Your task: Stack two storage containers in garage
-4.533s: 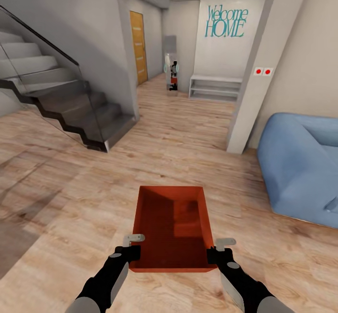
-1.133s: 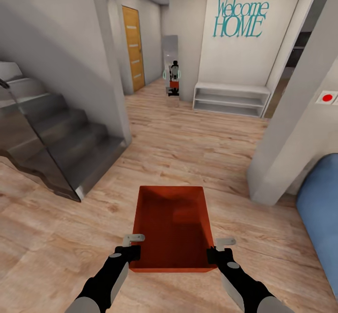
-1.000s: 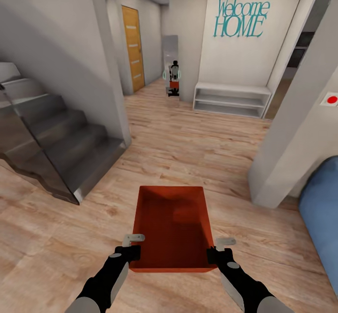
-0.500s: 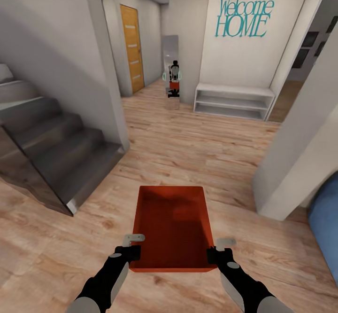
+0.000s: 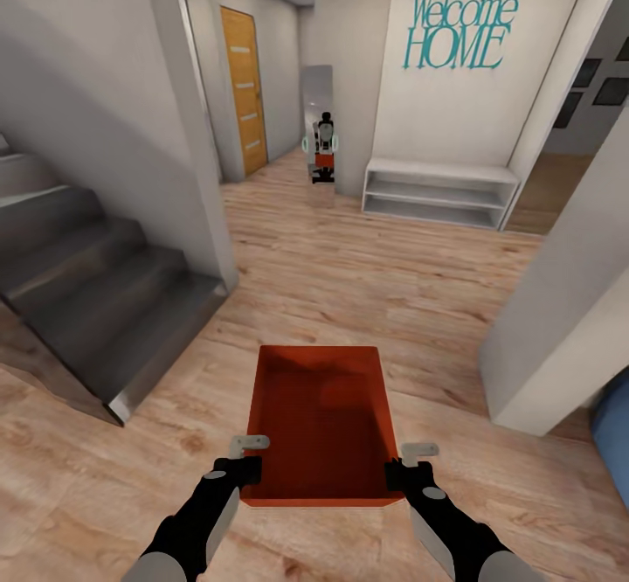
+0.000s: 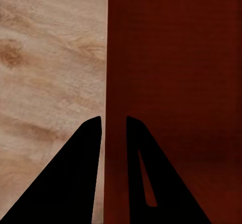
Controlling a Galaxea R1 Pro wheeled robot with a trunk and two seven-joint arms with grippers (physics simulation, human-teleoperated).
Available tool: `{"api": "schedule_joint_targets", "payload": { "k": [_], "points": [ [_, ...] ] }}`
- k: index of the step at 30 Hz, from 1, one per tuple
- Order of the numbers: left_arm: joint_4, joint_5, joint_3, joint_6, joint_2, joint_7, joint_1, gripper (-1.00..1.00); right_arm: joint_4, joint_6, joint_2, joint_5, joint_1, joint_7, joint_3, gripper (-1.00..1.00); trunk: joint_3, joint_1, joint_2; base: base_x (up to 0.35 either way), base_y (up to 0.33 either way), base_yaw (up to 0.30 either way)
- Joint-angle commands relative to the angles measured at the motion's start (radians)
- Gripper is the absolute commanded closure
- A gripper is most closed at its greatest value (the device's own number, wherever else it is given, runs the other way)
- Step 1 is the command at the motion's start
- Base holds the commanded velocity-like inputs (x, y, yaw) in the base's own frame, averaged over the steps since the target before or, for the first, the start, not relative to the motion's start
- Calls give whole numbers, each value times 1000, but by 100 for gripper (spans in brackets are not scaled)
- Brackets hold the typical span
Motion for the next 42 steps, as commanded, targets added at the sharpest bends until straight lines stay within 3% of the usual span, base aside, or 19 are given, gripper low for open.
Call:
{"api": "schedule_joint_targets", "payload": {
  "k": [1, 42],
  "points": [
    [-3, 6, -1, 5, 1, -28, -1, 100, -1, -2, -44, -15, -1, -3, 4, 100, -1, 1, -1, 337, 0, 0],
    [-3, 6, -2, 5, 1, -27, -1, 100, -1, -2, -43, -15, -1, -3, 4, 100, -1, 1, -1, 336, 0, 0]
  ]
}}
